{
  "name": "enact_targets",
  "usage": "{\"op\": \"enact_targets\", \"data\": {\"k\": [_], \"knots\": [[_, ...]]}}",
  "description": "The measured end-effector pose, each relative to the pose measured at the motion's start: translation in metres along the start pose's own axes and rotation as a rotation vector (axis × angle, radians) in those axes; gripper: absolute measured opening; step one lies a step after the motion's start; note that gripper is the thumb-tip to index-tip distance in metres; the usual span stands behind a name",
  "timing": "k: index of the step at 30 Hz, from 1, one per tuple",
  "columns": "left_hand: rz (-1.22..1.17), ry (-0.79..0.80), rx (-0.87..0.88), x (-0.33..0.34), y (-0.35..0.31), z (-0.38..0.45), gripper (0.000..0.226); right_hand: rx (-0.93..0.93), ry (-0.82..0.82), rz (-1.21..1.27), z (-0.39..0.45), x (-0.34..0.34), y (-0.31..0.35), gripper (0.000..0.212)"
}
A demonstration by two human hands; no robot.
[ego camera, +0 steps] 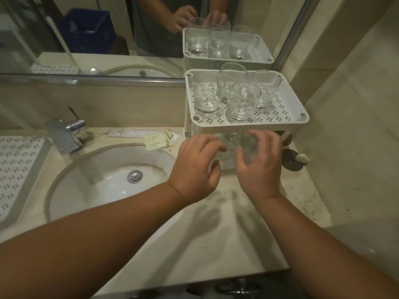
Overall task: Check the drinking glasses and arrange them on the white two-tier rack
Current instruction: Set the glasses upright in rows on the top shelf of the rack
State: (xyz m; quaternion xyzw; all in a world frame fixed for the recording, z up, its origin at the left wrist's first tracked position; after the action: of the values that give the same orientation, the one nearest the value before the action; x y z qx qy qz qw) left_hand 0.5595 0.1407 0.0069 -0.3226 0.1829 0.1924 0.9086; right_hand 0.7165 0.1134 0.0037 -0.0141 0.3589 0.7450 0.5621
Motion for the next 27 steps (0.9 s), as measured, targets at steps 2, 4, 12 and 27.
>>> {"op": "enact_targets", "data": {"k": [2, 4, 12, 27], "knots": [[-0.024, 0.018, -0.062, 0.003, 0.004, -0.007, 0.032, 0.033, 0.051, 0.013, -0.013, 0.008, -0.007, 0.044], [-0.049, 0.027, -0.166, 0.004, 0.013, -0.014, 0.032, 0.063, 0.111, 0.01, -0.026, 0.018, -0.016, 0.047], [0.002, 0.237, -0.652, 0.038, 0.055, -0.047, 0.037, 0.211, 0.435, -0.092, -0.043, 0.08, -0.045, 0.062], [0.127, 0.335, -0.913, 0.054, 0.092, -0.06, 0.037, 0.231, 0.781, -0.455, -0.038, 0.169, -0.107, 0.088]]}}
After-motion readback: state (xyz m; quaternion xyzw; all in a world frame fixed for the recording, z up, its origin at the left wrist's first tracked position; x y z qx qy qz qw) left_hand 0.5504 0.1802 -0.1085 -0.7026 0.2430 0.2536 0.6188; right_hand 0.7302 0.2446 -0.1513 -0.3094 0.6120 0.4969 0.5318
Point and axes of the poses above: each hand's wrist, its own z-axis towards the middle knuckle, its own x-axis out of the palm, y = z × x, the point moved 6 cm from there along z, towards the middle knuckle, and after that the axes turned 14 degrees about -y, right-handed, at the moved point
